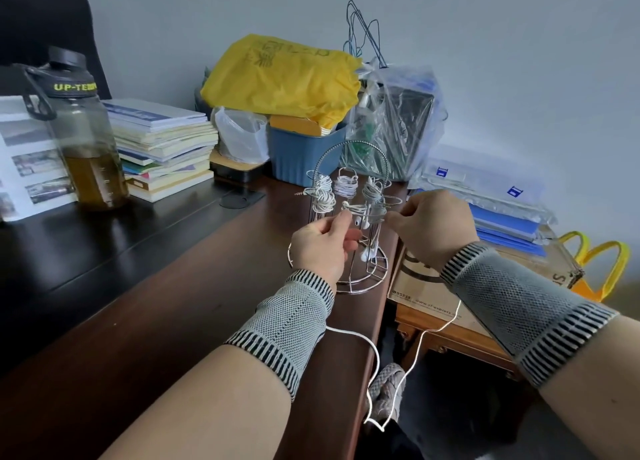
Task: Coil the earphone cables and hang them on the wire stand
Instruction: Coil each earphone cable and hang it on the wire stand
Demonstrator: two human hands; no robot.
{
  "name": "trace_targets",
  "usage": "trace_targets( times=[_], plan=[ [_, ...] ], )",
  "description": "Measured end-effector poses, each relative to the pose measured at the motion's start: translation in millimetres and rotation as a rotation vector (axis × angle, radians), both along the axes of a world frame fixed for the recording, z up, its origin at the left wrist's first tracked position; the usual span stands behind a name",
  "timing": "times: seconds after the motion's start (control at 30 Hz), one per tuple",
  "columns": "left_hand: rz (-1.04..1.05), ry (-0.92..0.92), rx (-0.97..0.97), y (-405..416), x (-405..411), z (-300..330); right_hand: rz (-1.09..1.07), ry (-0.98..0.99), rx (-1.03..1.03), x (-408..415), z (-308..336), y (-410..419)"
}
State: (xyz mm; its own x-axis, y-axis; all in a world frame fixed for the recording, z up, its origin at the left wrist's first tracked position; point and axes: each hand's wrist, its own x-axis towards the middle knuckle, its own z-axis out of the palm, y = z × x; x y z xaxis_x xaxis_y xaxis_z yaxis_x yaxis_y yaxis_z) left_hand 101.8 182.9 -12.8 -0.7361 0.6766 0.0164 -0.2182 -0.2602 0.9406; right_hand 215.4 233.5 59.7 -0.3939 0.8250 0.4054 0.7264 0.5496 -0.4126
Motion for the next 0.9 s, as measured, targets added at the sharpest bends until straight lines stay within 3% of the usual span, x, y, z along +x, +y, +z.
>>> trace_targets(
  times=[0.3,0.6,0.9],
  plan=[
    [-0.021,-0.030,0.006,2,-1,1,0.140,-0.019,-0.339,21,54,8],
    [-0.041,-0.068,0.019,1,-1,1,0.138,-0.422,0.047,-52,60,0],
    [-0.043,-0.041,0.011,2,-2,1,0.188,-0.461,-0.067,-70,52,-2]
  ],
)
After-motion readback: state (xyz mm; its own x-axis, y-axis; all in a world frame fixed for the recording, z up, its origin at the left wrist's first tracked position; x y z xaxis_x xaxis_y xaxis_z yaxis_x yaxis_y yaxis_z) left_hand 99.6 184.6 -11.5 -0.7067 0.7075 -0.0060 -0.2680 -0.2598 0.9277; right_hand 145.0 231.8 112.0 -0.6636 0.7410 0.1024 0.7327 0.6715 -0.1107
